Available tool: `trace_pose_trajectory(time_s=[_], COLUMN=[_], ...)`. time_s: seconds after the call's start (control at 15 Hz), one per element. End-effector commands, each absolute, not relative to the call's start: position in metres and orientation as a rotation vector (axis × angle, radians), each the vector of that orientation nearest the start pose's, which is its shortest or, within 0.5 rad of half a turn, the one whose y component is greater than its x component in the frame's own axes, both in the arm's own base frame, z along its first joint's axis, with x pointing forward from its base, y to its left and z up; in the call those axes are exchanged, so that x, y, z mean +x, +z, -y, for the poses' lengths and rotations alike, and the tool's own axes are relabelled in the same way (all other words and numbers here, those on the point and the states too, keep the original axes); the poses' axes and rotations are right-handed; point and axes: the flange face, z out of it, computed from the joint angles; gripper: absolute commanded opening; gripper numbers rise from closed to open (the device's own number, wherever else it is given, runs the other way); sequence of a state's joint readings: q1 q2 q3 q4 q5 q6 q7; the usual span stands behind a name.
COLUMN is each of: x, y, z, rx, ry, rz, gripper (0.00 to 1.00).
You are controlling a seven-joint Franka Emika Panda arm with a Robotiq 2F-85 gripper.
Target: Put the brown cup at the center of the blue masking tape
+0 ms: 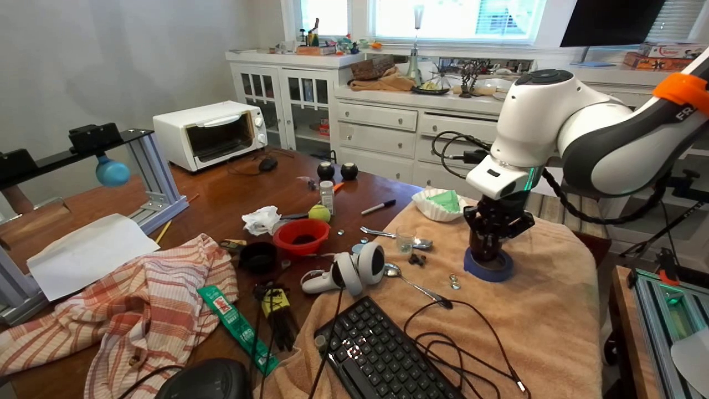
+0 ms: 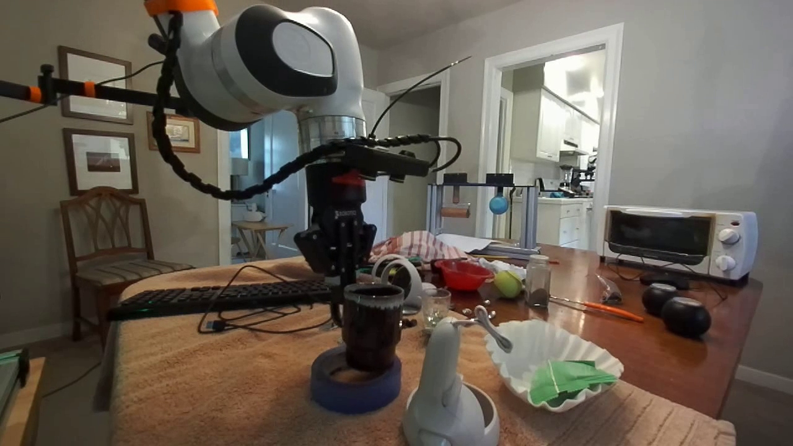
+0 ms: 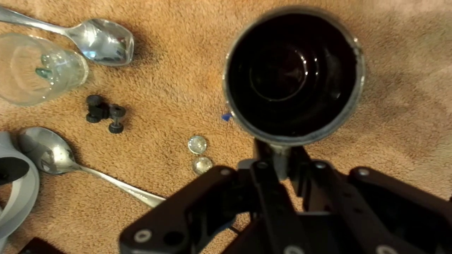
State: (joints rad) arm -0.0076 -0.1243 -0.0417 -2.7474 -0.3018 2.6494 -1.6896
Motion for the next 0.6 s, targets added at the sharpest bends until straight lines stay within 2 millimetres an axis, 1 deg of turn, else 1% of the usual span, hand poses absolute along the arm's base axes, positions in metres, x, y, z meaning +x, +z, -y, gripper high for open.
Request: trace_pose_trajectory(time_s=[0.0, 0.2, 0.33, 0.53], x=[0.388, 0.3852, 0.3902, 0.3935], y=[0.256, 0.2565, 0.2569, 0.2584], z=[0.0069, 0.0053, 0.0042, 0.0037], rx=[1.724, 1.689, 1.662, 1.633], ry=[-0.207, -0.224, -0.163, -0.126], rz=[-2.548, -2.605, -2.595, -2.596], gripper=[0.04, 0.04, 0.04, 0.04])
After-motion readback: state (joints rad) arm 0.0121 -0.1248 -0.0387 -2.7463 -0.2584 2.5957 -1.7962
